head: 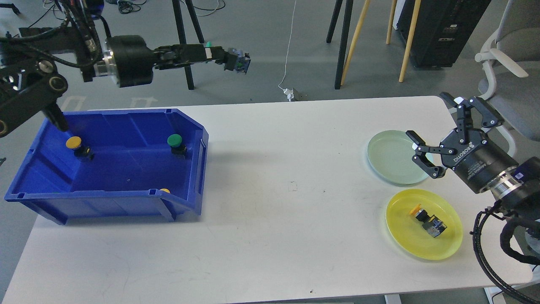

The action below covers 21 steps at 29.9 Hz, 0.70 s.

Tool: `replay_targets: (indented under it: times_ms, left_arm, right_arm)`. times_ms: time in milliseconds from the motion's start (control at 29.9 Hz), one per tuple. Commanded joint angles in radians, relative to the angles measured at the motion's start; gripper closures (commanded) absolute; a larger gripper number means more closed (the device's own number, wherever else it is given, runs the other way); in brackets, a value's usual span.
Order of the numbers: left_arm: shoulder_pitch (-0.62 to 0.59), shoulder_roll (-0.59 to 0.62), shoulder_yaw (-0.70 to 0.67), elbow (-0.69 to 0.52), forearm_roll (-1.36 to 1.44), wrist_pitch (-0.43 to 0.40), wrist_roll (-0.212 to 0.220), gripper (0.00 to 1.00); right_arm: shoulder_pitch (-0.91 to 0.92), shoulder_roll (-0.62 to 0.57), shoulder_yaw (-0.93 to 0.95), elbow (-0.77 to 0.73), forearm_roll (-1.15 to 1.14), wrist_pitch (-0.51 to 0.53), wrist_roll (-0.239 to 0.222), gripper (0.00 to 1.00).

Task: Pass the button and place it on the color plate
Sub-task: 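Lift the green button and hand it to the right gripper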

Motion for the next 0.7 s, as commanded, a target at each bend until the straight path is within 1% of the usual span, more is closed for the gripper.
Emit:
replay_targets:
  times_ms: [0, 100, 167, 234, 301, 501, 668]
  left_arm:
    - [0.035, -0.170, -0.006, 0.094, -0.015, 0.000, 0.000, 0.90]
    - [0.060, -0.282, -0.006, 0.215, -0.026, 0.000, 0.000, 0.90]
    - [0.081, -0.336, -0.008, 0.260, -0.027, 0.000, 0.000, 0.90]
    - [0.092, -0.362, -0.006, 0.277, -0.027, 0.000, 0.000, 0.90]
    - [0.100, -0.372, -0.003, 0.278, -0.027, 0.000, 0.000, 0.90]
    - [0.113, -0.376, -0.001, 0.289, -0.027, 0.000, 0.000, 0.90]
    - [0.116, -0.384, -0.003, 0.309, -0.029, 0.000, 0.000, 0.90]
  right_arm:
    - [0.169, -0.015, -0.164, -0.020, 0.012, 0.028, -0.001, 0.02]
    - [0.305, -0.002, -0.297, -0.057, 0.017, 0.016, 0.004, 0.02]
    - [0.365, 0.026, -0.350, -0.080, 0.017, 0.013, 0.004, 0.02]
    - [0.391, 0.072, -0.379, -0.112, 0.017, 0.013, 0.004, 0.02]
    - [0.396, 0.122, -0.382, -0.142, 0.018, 0.013, 0.004, 0.02]
    - [0.433, 0.178, -0.391, -0.226, 0.099, 0.013, -0.001, 0.02]
    - [0.508, 0.253, -0.447, -0.307, 0.101, 0.013, -0.004, 0.03]
